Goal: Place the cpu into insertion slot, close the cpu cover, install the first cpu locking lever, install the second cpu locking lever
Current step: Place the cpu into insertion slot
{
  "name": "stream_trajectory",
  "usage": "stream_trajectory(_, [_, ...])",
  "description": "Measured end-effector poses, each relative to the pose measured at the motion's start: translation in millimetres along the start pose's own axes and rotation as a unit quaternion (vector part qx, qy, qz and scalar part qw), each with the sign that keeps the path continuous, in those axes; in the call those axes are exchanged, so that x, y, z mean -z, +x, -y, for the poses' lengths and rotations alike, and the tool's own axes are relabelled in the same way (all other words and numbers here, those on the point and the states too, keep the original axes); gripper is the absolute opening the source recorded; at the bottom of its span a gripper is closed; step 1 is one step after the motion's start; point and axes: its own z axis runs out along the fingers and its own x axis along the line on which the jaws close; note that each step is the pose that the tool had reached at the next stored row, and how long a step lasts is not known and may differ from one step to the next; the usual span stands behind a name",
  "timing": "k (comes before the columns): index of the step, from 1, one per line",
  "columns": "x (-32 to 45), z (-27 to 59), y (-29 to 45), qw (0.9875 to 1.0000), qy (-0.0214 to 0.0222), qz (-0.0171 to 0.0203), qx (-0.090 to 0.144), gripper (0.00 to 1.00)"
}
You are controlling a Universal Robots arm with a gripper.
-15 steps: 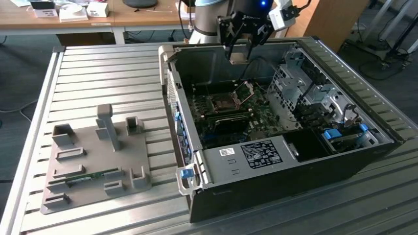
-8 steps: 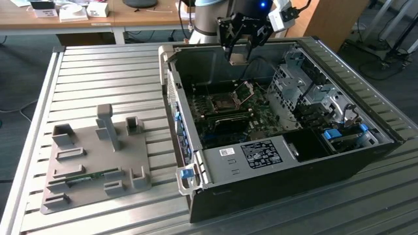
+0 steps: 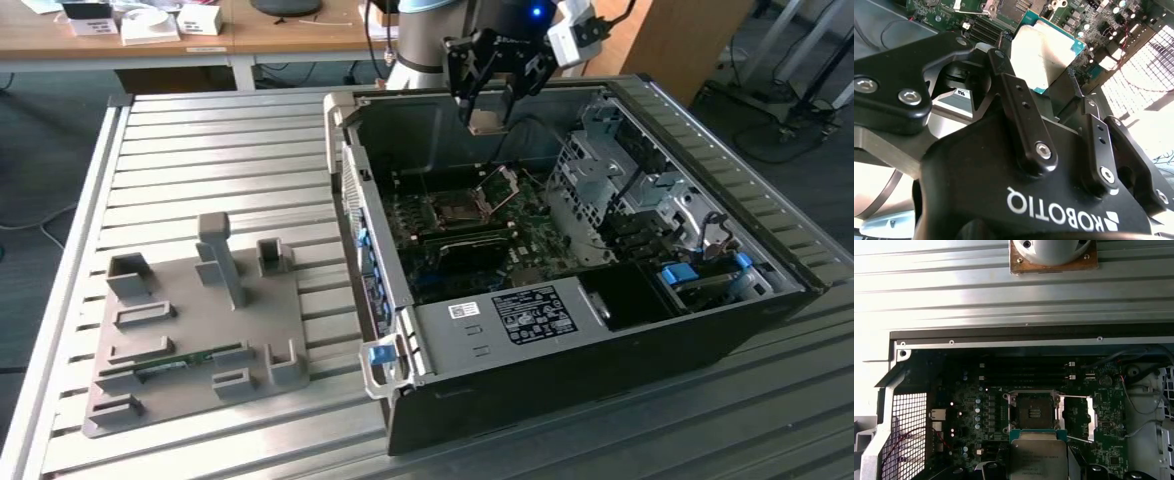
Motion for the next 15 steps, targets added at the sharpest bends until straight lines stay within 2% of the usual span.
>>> stream_trajectory(15, [-5.1, 0.5, -0.1, 1.0, 0.0, 0.0, 0.0, 0.54])
